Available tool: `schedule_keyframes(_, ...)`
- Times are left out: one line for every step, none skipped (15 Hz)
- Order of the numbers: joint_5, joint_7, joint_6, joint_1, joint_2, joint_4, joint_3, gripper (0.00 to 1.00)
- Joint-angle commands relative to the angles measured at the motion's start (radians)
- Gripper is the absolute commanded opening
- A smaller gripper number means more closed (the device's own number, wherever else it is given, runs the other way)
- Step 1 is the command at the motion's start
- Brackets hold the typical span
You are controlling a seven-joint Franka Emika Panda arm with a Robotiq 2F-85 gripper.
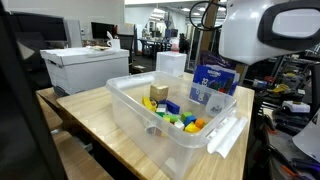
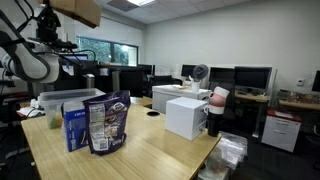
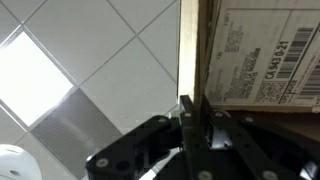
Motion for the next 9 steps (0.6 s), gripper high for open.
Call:
schedule_keyframes(0.000,0.051,0.019,-0.143,-0.074,-0.011,0.095,0.05)
schedule_keyframes(0.000,0.050,0.023,-0.197,-0.083,0.027,0.123,0.05)
schedule_keyframes(0.000,0.050,0.024,-0.250,-0.089,0.053,0.157,0.05)
schedule_keyframes(0.000,0.050,0.023,-0.303,-0.096,0.080,0.191,0.05)
schedule_keyframes(0.000,0.049,0.022,-0.352,-0.100,0.105,0.225,0.05)
schedule_keyframes(0.000,0.046,0.018,-0.397,-0.099,0.127,0.258,0.05)
schedule_keyframes(0.000,0.043,0.015,-0.443,-0.099,0.148,0.293,0.05)
schedule_keyframes(0.000,0.042,0.010,-0.481,-0.097,0.162,0.327,0.05)
schedule_keyframes(0.000,0.038,0.006,-0.513,-0.093,0.171,0.361,0.05)
